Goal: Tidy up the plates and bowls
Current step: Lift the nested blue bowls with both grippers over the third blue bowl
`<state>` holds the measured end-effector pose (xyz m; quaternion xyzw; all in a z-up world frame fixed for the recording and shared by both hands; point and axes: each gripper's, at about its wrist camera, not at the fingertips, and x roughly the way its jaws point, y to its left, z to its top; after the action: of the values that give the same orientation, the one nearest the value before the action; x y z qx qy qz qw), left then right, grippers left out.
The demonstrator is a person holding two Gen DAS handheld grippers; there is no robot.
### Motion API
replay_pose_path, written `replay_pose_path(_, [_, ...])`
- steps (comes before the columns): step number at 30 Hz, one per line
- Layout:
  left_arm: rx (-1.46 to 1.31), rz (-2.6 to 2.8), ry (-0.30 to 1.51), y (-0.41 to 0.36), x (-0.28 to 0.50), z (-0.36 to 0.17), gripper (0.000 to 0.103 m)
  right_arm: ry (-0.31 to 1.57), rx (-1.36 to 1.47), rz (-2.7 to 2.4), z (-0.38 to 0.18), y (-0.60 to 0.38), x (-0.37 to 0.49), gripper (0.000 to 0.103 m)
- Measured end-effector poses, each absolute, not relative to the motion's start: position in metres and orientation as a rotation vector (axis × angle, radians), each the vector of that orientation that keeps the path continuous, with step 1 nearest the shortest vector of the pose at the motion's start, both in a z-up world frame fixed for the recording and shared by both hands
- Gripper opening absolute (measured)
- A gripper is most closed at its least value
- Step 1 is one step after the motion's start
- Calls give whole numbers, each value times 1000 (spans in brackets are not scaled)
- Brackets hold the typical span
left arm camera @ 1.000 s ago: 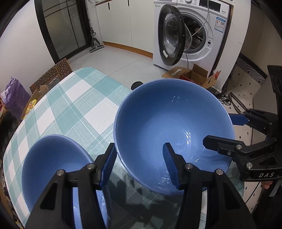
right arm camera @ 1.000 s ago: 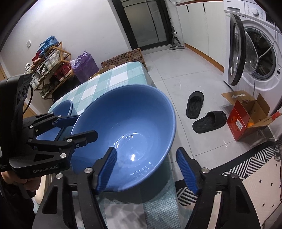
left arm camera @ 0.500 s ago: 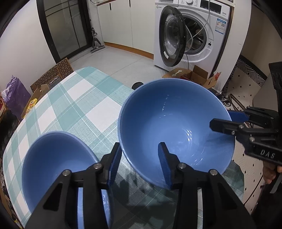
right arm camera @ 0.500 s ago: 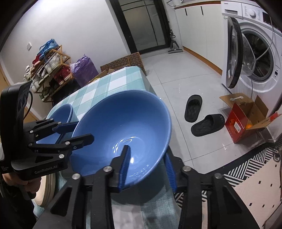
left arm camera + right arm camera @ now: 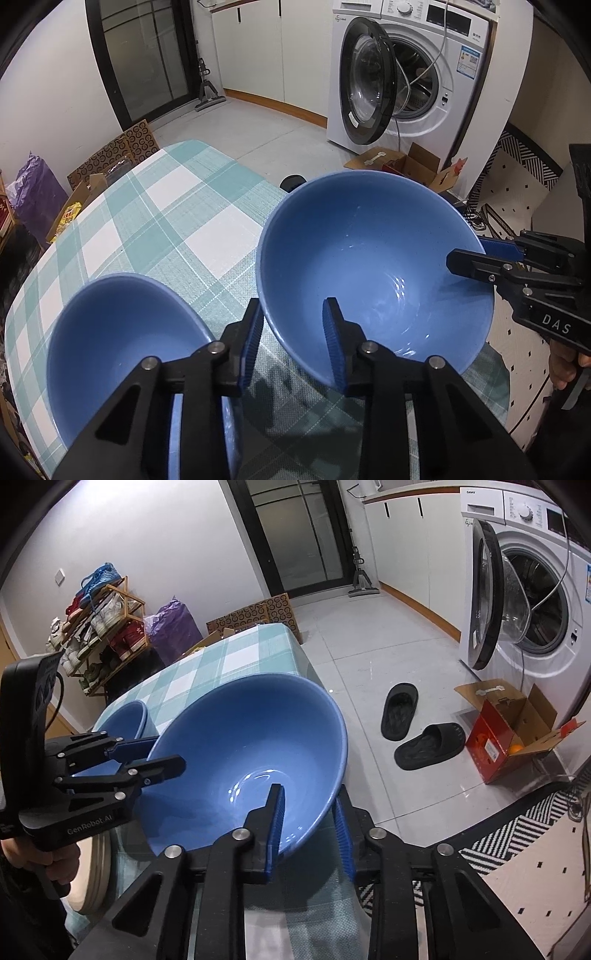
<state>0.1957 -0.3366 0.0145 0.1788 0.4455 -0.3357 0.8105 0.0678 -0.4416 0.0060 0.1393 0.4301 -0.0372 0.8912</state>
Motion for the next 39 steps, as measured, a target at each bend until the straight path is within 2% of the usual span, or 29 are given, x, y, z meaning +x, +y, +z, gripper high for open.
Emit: replay_pose_path(39, [315,-698,866,-320,191,43,29,789,277,-100,29,-437,57,26])
